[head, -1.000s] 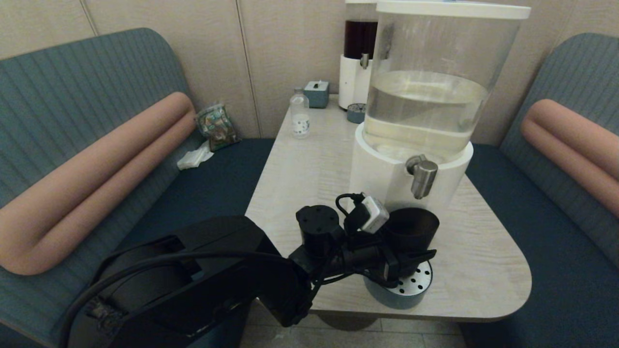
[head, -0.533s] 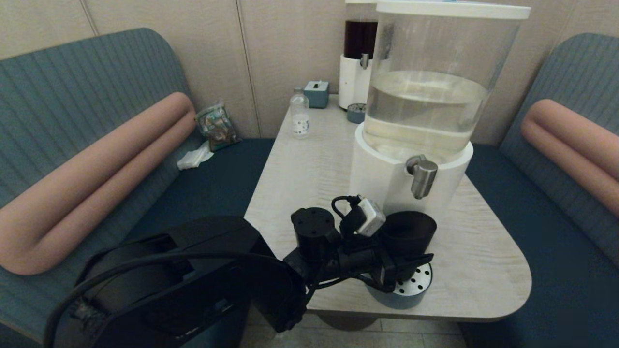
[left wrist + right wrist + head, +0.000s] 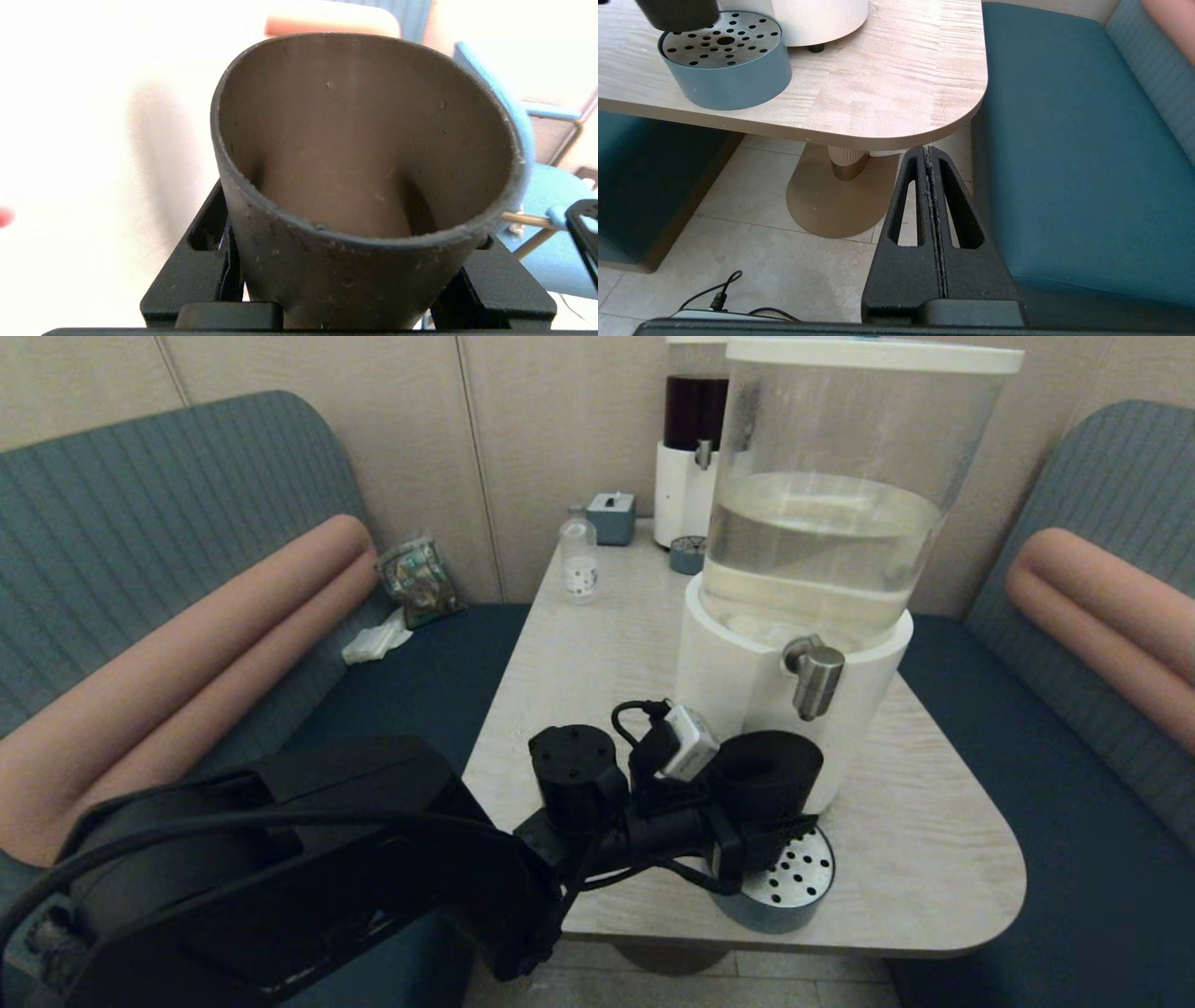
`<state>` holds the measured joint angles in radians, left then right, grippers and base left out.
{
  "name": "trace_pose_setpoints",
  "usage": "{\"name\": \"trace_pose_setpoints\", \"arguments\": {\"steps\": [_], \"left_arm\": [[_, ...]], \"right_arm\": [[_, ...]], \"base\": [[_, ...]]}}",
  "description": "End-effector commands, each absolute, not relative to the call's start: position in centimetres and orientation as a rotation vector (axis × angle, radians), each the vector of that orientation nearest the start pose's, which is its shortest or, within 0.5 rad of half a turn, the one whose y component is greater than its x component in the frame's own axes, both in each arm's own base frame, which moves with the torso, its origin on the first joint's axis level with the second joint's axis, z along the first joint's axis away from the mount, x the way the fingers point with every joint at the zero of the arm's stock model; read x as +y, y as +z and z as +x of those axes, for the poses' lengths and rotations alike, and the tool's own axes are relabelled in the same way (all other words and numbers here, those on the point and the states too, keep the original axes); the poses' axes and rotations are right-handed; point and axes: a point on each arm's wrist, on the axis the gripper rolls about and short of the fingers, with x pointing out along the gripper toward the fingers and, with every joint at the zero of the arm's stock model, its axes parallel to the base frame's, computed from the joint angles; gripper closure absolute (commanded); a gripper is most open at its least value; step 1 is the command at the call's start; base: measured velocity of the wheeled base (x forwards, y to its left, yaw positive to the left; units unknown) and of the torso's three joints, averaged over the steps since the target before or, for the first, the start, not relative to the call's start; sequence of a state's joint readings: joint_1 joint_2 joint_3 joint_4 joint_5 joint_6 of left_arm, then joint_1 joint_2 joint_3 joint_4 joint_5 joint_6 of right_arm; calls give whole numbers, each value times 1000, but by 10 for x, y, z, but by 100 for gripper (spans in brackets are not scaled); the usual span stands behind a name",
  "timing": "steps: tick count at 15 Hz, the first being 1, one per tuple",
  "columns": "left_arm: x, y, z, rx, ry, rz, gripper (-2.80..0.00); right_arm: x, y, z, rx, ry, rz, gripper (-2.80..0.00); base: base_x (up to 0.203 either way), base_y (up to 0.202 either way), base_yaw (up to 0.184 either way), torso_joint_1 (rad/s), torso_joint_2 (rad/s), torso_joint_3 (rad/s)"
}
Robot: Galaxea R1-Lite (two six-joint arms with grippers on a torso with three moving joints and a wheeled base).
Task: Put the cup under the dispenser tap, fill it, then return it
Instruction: Place the cup next to the water dispenser
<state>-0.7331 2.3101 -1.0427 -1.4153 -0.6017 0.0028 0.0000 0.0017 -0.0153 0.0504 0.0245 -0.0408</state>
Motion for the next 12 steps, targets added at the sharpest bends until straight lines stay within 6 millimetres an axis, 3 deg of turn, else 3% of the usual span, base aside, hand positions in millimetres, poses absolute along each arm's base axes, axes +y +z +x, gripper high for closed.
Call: {"name": "trace_pose_setpoints", "arguments": {"steps": [1,7,9,12], "left_arm": [[-281,98,307,-172,-1313,-8,0],[-244,109,307,-153,-1243,0,0],[-224,112,310,-145,-1199,5,0],[-179,114,325,-139,-1082,14,0]], "right_arm": [[1,75,-24,38,25,-41,0],[1,75,-24,38,27,-41,0],[1,75,-24,38,25,-41,0],[1,75,-24,38,27,-41,0]], "base": [[0,0,0,0,0,0],[0,0,0,0,0,0],[0,0,0,0,0,0],[0,0,0,0,0,0]]}}
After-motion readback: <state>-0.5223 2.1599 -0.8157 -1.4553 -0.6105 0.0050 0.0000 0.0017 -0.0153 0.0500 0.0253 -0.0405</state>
